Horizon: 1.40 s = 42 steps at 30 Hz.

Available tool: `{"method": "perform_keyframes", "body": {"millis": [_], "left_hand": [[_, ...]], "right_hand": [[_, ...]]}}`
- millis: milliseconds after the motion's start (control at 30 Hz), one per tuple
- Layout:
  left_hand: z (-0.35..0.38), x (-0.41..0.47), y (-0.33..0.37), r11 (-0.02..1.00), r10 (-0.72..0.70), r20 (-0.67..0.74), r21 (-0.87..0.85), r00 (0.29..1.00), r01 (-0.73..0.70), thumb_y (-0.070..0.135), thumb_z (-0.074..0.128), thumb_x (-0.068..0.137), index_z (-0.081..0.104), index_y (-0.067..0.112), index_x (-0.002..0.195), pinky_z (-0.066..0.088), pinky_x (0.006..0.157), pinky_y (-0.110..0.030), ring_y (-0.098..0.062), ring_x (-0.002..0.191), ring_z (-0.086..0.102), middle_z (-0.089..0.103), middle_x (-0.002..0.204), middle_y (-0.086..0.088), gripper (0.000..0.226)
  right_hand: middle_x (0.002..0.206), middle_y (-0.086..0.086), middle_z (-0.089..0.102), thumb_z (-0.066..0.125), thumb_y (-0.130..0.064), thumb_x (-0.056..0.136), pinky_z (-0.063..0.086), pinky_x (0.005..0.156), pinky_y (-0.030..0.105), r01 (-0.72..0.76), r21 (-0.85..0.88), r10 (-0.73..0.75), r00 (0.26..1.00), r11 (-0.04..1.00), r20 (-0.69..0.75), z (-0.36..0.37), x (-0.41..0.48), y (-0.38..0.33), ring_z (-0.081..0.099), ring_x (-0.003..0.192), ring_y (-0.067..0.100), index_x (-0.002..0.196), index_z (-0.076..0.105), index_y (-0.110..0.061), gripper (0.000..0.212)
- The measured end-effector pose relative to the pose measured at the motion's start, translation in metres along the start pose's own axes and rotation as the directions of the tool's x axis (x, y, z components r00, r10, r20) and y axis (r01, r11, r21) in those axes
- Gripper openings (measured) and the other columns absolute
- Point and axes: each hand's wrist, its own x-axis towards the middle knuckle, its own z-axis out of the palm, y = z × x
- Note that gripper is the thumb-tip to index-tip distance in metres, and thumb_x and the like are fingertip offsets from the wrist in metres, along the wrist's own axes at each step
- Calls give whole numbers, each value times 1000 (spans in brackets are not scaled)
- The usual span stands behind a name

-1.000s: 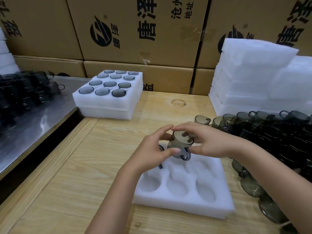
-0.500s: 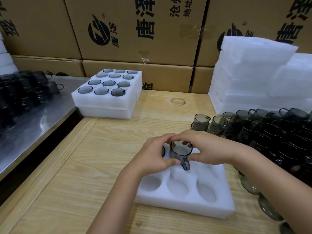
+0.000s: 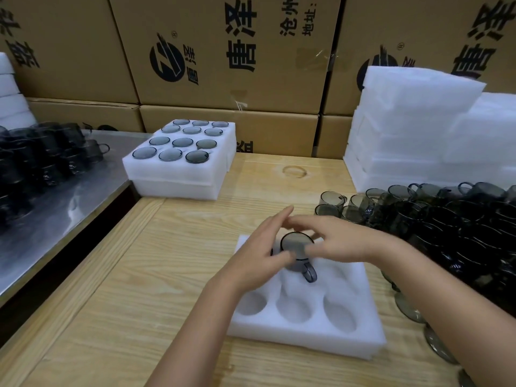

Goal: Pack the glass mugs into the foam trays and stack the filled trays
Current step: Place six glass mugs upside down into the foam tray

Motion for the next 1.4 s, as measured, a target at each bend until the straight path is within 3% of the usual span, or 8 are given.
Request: {"method": "perform_keyframes", "body": {"millis": [133, 267, 433, 800, 900, 967, 1033, 1400], "left_hand": [[7, 5, 2, 983, 65, -44, 173, 997, -56, 33, 20, 93, 20, 37, 145, 4, 118, -27, 0, 145, 4, 11, 157, 15, 52], [19, 6, -7, 916, -77, 138, 402, 987, 15, 49, 15, 100, 6, 24, 153, -6, 119, -35, 7, 141, -14, -4, 159, 14, 60], [26, 7, -9, 758, -219, 105, 644, 970, 102, 68, 2, 87, -6, 10, 152, -14, 117, -40, -7, 142, -24, -10, 160, -2, 88], [28, 0, -5, 823, -115, -11, 559, 993, 101, 77, -4, 75, -4, 22, 152, -1, 119, -40, -9, 144, 14, 21, 158, 1, 94], [24, -4, -6, 896, -85, -57, 432, 995, 101, 65, 15, 91, 1, 21, 153, 4, 118, -35, -7, 137, 28, 41, 146, 2, 77], [22, -4, -5, 867, -97, -63, 484, 993, 116, 54, 26, 97, 16, 20, 151, 3, 118, -32, -7, 135, 30, 45, 142, 3, 64], [21, -4, -4, 833, -106, -63, 540, 992, 123, 47, 33, 99, 32, 20, 146, 3, 118, -31, -8, 135, 31, 45, 142, 5, 55], [21, 0, -1, 827, -122, -75, 543, 990, 143, 42, 38, 98, 40, 21, 141, 7, 117, -34, -9, 135, 30, 46, 141, 7, 48]], "right_hand": [[145, 9, 40, 30, -21, 101, 30, 108, 37, -11, -114, -12, 980, 993, -199, 34, 13, 0, 34, 135, 21, 140, 36, -6, 42], [158, -7, -13, 25, -36, 99, -11, 114, 48, -263, -375, 234, 965, 889, -120, 62, 16, 17, -18, 144, 19, 150, -11, -26, 63], [157, -11, -15, 17, -48, 96, -21, 110, 53, -291, -482, 254, 957, 826, -141, 70, 22, 16, -23, 142, 22, 147, -19, -30, 64], [151, -4, 29, 22, -40, 101, -1, 117, 41, -245, -176, 181, 932, 954, -313, 71, 18, 15, 12, 144, 17, 148, 21, -24, 49], [134, 10, 51, 41, -21, 99, 30, 106, 33, -141, 154, 208, 722, 978, -660, 52, 9, 19, 44, 127, 25, 132, 48, -9, 36], [126, 13, 54, 47, -18, 94, 40, 91, 37, -260, 164, 276, 490, 952, -827, 24, -2, 32, 52, 113, 31, 125, 51, -8, 33], [132, 15, 47, 47, -22, 93, 41, 85, 40, -452, 185, 382, 397, 873, -835, -4, -13, 48, 51, 112, 34, 131, 43, -7, 41], [79, 16, 55, 47, -16, 92, 42, 59, 32, -672, 129, 565, 485, 729, -668, -37, -11, 75, 54, 72, 31, 71, 50, -3, 25]]}}
